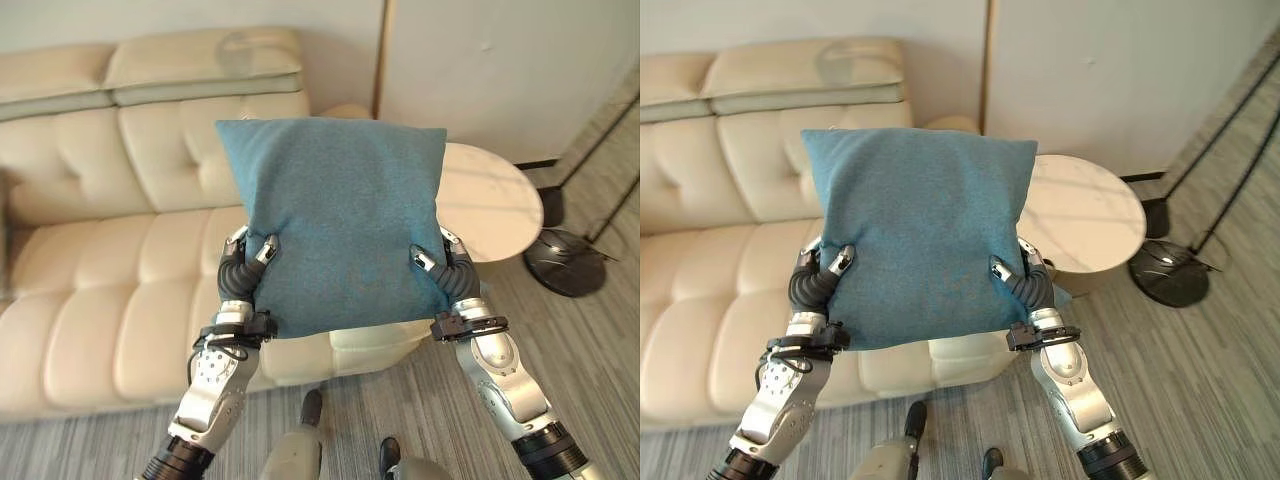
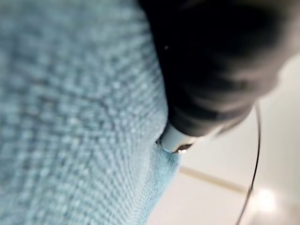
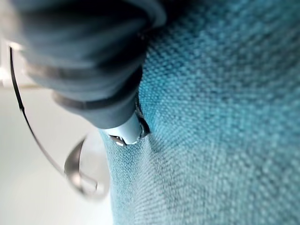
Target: Pick up all the scattered cushions and arrange them neatly on the sofa.
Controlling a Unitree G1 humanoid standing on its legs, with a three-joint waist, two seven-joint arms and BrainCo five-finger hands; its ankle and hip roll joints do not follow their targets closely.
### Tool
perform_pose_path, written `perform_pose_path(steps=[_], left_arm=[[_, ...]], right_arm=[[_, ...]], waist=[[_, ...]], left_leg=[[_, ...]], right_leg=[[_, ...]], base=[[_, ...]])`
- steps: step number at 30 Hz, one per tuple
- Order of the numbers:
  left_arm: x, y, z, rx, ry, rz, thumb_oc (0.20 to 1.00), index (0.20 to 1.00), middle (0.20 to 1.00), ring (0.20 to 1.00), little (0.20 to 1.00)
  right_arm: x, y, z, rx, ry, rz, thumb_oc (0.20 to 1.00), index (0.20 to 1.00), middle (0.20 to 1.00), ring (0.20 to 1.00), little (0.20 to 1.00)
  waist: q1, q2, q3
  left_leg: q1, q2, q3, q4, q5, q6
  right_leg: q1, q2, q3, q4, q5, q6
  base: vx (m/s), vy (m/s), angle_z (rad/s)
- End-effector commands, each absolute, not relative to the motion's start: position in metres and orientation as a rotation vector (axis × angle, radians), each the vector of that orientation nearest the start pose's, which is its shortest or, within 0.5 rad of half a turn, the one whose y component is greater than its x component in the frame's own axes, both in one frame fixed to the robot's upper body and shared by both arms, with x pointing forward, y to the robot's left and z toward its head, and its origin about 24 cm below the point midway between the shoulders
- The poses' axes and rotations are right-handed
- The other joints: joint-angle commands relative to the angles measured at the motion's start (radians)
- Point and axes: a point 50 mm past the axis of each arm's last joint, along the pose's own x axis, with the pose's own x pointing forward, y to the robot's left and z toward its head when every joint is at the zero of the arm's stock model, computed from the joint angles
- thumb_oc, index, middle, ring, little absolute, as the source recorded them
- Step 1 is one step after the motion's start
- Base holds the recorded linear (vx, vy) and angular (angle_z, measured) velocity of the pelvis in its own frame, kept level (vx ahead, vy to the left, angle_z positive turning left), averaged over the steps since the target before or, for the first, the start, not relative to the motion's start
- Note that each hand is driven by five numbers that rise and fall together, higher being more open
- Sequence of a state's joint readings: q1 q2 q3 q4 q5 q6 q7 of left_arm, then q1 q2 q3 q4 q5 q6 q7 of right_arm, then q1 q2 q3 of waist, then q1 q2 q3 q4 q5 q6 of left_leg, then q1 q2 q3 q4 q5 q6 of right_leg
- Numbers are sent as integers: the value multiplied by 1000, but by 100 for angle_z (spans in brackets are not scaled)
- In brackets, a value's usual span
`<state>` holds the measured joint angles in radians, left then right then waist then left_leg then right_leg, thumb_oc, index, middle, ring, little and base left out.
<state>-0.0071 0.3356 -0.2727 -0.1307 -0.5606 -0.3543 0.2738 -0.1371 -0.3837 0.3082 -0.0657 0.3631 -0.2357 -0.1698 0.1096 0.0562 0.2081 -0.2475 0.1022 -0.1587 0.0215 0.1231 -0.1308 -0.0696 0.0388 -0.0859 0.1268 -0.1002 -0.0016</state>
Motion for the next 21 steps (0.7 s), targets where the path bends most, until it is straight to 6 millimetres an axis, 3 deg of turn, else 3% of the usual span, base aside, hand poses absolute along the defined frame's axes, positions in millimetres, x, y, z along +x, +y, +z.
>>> perform_pose_path(steps=[1, 2, 3, 4, 5, 6, 7, 9, 16, 21], left_arm=[[248, 121, 144, -345, -575, -262, 200, 200, 200, 200, 200], [248, 118, 143, -361, -569, -278, 200, 200, 200, 200, 200], [248, 118, 143, -361, -569, -278, 200, 200, 200, 200, 200], [247, 116, 143, -368, -567, -294, 200, 200, 200, 200, 200], [248, 111, 142, -385, -557, -315, 200, 200, 200, 200, 200], [248, 111, 142, -385, -557, -316, 200, 200, 200, 200, 200], [248, 105, 138, -377, -530, -340, 200, 200, 200, 200, 200], [248, 105, 135, -365, -514, -333, 200, 200, 200, 200, 200], [246, 109, 129, -322, -487, -334, 200, 200, 200, 200, 200], [249, 110, 130, -313, -491, -326, 200, 200, 200, 200, 200]], right_arm=[[260, -104, 163, 92, -660, 360, 200, 200, 200, 200, 200], [260, -108, 159, 84, -642, 352, 200, 200, 200, 200, 200], [260, -108, 159, 83, -643, 352, 200, 200, 200, 200, 200], [258, -112, 156, 83, -637, 340, 200, 200, 200, 200, 200], [255, -116, 155, 79, -636, 327, 200, 200, 200, 200, 200], [255, -116, 155, 79, -637, 327, 200, 200, 200, 200, 200], [252, -123, 152, 76, -625, 298, 200, 200, 200, 200, 200], [252, -122, 150, 85, -615, 295, 200, 200, 200, 200, 200], [252, -112, 146, 119, -589, 340, 200, 200, 200, 200, 200], [252, -97, 151, 148, -606, 389, 200, 200, 200, 200, 200]], waist=[[-40, -75, -20], [-64, -84, -27], [-64, -83, -28], [-94, -92, -31], [-123, -87, -47], [-124, -87, -48], [-152, -80, -67], [-155, -87, -69], [-134, -111, -74], [-122, -100, -64]], left_leg=[[-57, -106, 89, 14, -3, 17], [-26, -90, 174, 63, -70, 49], [-29, -89, 173, 64, -69, 50], [15, -72, 251, 126, -134, 63], [86, -49, 323, 110, -171, 65], [85, -50, 322, 107, -167, 66], [126, -39, 388, 56, -163, 67], [137, -47, 374, 38, -163, 69], [147, -81, 349, 46, -199, 106], [179, -120, 322, 50, -234, 150]], right_leg=[[97, -55, -22, -152, -26, 74], [89, -84, -69, -179, -5, 85], [87, -83, -69, -180, -2, 85], [82, -105, -109, -180, 7, 80], [83, -112, -145, -186, 5, 80], [81, -113, -146, -187, 7, 80], [86, -114, -193, -197, 13, 81], [96, -119, -201, -198, 23, 86], [113, -155, -192, -135, 9, 109], [51, -218, -165, 86, -4, 139]], base=[[-360, -30, 16], [-233, -11, 44], [-225, -9, 127], [-118, 24, 139], [-119, 23, 117], [-3, 81, 111], [35, 78, 130], [70, 111, 115], [69, 145, 5], [86, 231, 1]])
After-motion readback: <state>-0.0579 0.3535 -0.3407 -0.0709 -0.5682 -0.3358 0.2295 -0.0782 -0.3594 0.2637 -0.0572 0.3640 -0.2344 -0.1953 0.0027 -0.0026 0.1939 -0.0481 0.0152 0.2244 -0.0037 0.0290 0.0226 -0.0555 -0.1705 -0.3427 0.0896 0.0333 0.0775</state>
